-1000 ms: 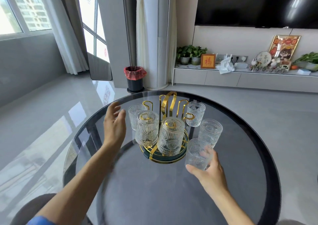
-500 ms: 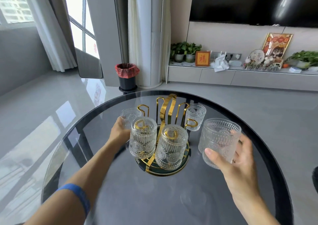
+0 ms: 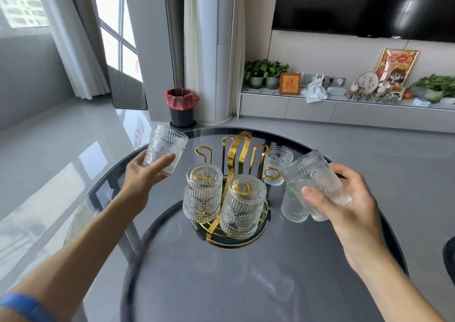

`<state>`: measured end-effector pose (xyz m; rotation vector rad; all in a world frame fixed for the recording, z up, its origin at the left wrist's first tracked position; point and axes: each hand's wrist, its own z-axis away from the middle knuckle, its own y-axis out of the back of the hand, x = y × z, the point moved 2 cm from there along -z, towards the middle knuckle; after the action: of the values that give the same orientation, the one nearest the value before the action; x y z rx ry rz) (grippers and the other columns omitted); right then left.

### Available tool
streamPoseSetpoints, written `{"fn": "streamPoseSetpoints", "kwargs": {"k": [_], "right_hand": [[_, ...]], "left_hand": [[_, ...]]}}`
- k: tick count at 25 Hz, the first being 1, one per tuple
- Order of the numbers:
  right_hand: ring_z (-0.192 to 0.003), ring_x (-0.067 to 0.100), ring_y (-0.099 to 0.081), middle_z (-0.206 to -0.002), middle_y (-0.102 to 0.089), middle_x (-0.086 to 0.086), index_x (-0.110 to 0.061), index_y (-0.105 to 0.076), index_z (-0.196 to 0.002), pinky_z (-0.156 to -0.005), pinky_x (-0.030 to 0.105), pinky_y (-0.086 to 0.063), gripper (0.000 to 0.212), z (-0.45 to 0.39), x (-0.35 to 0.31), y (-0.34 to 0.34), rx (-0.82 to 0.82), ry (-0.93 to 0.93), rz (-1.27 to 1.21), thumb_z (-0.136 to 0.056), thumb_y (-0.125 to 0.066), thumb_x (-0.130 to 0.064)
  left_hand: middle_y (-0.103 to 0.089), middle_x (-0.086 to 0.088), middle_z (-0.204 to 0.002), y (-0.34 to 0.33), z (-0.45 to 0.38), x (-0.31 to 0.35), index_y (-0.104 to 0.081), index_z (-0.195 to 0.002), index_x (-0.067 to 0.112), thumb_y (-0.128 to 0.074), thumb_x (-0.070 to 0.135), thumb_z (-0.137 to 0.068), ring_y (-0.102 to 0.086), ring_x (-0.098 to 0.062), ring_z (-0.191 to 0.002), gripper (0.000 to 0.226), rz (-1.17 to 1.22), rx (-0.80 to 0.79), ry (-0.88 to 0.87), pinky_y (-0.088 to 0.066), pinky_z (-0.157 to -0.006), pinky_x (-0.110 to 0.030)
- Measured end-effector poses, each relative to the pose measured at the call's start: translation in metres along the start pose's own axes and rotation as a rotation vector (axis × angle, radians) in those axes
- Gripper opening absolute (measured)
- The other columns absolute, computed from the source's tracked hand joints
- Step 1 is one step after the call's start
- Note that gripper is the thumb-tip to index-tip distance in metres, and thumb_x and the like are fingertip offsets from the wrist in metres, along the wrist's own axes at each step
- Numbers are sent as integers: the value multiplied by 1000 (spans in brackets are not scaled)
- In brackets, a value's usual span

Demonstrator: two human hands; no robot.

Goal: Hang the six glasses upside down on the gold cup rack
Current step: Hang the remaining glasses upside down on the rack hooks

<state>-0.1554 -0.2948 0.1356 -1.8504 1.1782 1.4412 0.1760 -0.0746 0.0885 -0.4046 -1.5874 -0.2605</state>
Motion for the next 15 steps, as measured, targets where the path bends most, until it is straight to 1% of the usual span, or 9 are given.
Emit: {"fn": "streamPoseSetpoints", "kwargs": {"k": [1, 3, 5, 6, 7, 9, 11, 13, 15], "right_hand": [[-107, 17, -64, -114, -65, -9, -49, -55, -105, -82, 36, -52, 64, -6, -9, -1, 39, 0, 59, -49, -85, -59], [-97, 16, -61, -106, -59, -14, -43, -49, -96, -71, 38, -52, 61, -19, -29, -6, 60, 34, 212, -49, -83, -63], [-95, 16, -56, -106, -59, -15, -37, -51, -100, -71, 35, -45, 59, -29, -48, -13, 30, 108, 354, -57, -82, -61], [-96, 17, -54, -109, -60, -10, -34, -54, -103, -72, 33, -40, 57, -32, -56, -18, 19, 146, 424, -60, -82, -60], [-96, 16, -52, -113, -62, -5, -31, -57, -106, -74, 32, -37, 56, -35, -63, -21, 20, 186, 499, -63, -80, -58], [-93, 15, -47, -116, -62, -1, -26, -56, -113, -75, 30, -34, 60, -38, -74, -25, 60, 253, 625, -67, -78, -59], [-89, 15, -46, -115, -61, -3, -25, -51, -114, -74, 29, -33, 64, -41, -83, -23, 118, 299, 660, -68, -76, -62], [-86, 17, -47, -111, -61, -3, -25, -47, -114, -73, 29, -34, 68, -43, -85, -25, 99, 305, 707, -66, -74, -65], [-84, 22, -50, -110, -63, 2, -24, -43, -115, -71, 31, -35, 73, -44, -79, -34, 16, 281, 778, -64, -76, -64]], "left_hand": [[-77, -4, -111, 5, 3, 12, -62, -125, 14, -90, 42, -57, -76, -21, -94, 79, 23, -12, -25, -61, -75, -30], [-71, -11, -119, 11, 11, 33, -54, -132, 9, -92, 37, -61, -75, -19, -89, 85, 15, -10, -68, -61, -70, -27], [-67, -10, -110, 14, 21, 49, -53, -123, 17, -93, 38, -59, -72, -17, -80, 78, -34, 50, -93, -60, -63, -26], [-67, -8, -103, 15, 26, 56, -54, -117, 22, -93, 41, -56, -71, -17, -77, 74, -56, 82, -99, -61, -64, -28], [-68, -8, -100, 15, 31, 60, -55, -113, 25, -93, 43, -56, -71, -18, -79, 72, -73, 109, -98, -61, -70, -33], [-71, -10, -104, 16, 38, 65, -58, -114, 23, -92, 45, -57, -72, -27, -94, 69, -65, 153, -89, -58, -87, -46], [-71, -15, -111, 15, 43, 71, -61, -115, 22, -89, 46, -57, -71, -32, -100, 69, -26, 166, -87, -56, -92, -51], [-71, -17, -110, 10, 47, 74, -62, -115, 21, -89, 44, -60, -70, -26, -92, 65, -14, 156, -96, -56, -85, -46], [-70, -8, -97, 2, 50, 75, -62, -113, 22, -90, 42, -65, -65, -17, -80, 60, -57, 187, -119, -53, -71, -31]]}}
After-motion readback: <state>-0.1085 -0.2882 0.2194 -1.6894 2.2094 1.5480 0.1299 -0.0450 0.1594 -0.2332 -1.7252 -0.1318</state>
